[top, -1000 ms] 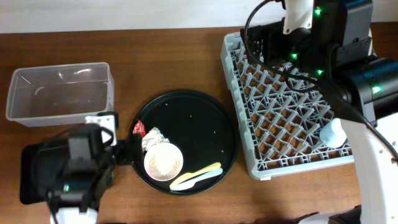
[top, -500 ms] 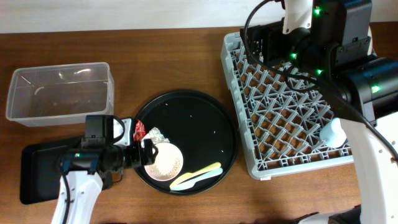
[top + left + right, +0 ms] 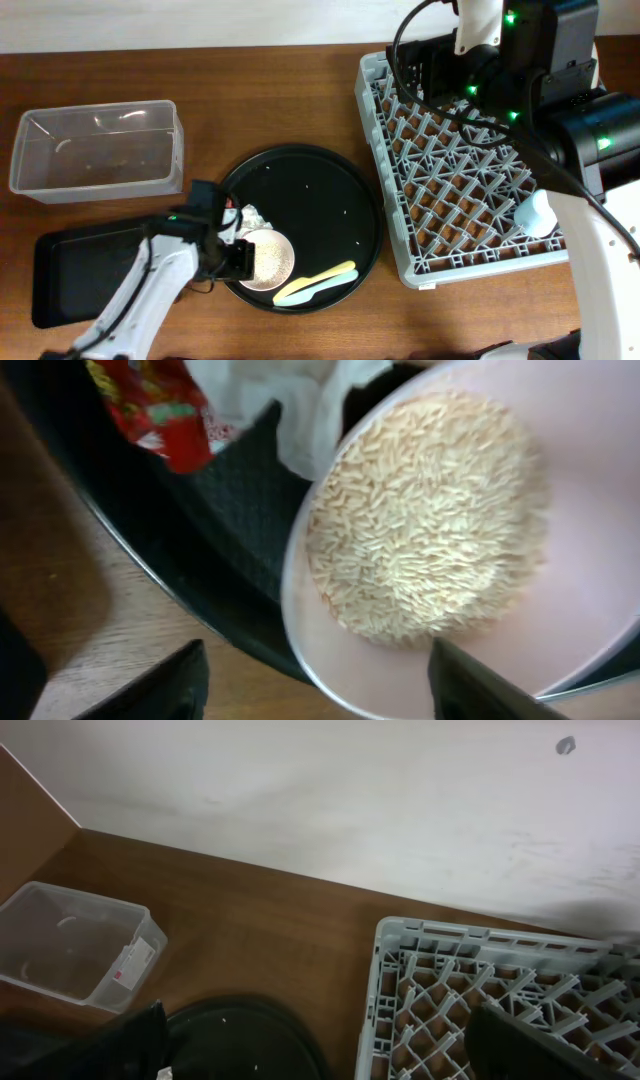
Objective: Sort waste into correct bins and load items into the dishwasher rack
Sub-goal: 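Move the left gripper to the pink rice bowl and grasp it, then carry the pink bowl with the left gripper over the black tray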
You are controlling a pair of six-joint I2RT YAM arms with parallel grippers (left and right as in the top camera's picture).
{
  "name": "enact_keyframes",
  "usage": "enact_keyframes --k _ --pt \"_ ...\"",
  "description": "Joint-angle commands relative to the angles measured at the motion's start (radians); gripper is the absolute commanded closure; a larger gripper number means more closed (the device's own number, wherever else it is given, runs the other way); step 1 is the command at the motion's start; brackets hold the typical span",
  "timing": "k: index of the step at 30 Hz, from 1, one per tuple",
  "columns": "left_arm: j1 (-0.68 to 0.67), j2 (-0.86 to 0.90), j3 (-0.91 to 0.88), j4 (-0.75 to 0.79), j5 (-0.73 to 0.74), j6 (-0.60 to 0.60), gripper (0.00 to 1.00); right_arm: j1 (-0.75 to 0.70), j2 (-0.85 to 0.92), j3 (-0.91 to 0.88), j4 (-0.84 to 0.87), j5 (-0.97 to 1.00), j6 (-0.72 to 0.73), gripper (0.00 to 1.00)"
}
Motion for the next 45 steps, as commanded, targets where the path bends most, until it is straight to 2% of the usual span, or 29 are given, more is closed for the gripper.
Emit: enact_keyframes --k 1,7,8,11,12,16,24,30,36,43,45 --pt "-0.031 0.083 0.016 0.020 -0.099 -0.023 0.42 0.004 0.002 -0.002 0.003 0.013 0.008 0.02" --pt "-0.031 0.117 0.016 0.117 -0.092 -0.023 0.48 0.004 0.002 -0.002 0.003 0.013 0.008 0.02" --pt "-0.031 0.117 0.016 0.123 -0.091 -0.023 0.52 0.004 0.002 -0.002 0.003 0.013 0.008 0.02" --pt "-0.031 0.117 0.016 0.126 -0.090 -0.023 0.73 0.004 0.002 -0.002 0.003 0.013 0.008 0.02" --pt "-0.031 0.117 0.016 0.128 -0.086 -0.023 0.76 0.004 0.002 -0.002 0.003 0.013 0.008 0.02" --pt "-0.031 0.117 0.016 0.145 -0.050 -0.023 0.78 0.004 0.002 -0.002 0.003 0.013 0.008 0.02" --pt "-0.031 0.118 0.016 0.175 -0.068 -0.023 0.77 0.004 0.002 -0.002 0.003 0.013 0.008 0.02" --pt "-0.031 0.119 0.016 0.174 -0.068 -0.023 0.99 0.004 0.002 -0.002 0.003 0.013 0.008 0.02" --pt "-0.031 0.119 0.027 0.152 -0.064 -0.023 0.99 0.004 0.002 -0.002 0.003 0.013 0.008 0.02" --pt "-0.031 0.100 0.243 -0.080 -0.076 -0.029 0.99 0.004 0.002 -0.002 0.003 0.013 0.008 0.02" --pt "-0.031 0.093 0.328 -0.173 -0.127 -0.073 0.99 0.004 0.002 -0.002 0.003 0.013 0.008 0.02"
